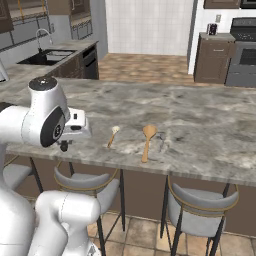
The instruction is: Pick up the metallic utensils from the counter and place them in the open drawer. Make sure not to pick up any wooden utensils.
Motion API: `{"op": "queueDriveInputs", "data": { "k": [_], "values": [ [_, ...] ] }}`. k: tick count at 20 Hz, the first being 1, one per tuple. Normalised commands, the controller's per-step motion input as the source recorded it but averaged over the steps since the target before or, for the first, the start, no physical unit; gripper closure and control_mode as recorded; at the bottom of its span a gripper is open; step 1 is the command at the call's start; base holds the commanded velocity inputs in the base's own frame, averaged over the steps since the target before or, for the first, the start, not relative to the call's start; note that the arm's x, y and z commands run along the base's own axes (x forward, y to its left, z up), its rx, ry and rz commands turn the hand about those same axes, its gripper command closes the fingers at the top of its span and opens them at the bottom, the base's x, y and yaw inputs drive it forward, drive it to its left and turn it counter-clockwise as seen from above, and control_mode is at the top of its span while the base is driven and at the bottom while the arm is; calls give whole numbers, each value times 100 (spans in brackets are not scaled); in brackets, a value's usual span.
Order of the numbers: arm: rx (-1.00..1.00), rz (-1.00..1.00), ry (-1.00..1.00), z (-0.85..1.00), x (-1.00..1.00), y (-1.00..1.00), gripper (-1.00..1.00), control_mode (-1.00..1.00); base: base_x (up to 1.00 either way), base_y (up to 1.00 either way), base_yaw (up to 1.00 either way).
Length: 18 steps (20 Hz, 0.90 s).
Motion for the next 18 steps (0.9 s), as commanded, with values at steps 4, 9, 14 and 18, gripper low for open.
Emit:
{"op": "queueDriveInputs", "data": {
  "k": [4, 9, 14, 18],
  "values": [
    [0, -12, 8, 51, -41, -26, 100, -100, 0, 0, 0],
    [0, -7, 1, 4, -6, -9, 100, -100, 0, 0, 0],
    [0, 0, 0, 0, 0, 0, 100, -100, 0, 0, 0],
    [0, 0, 0, 0, 0, 0, 100, -100, 0, 0, 0]
  ]
}}
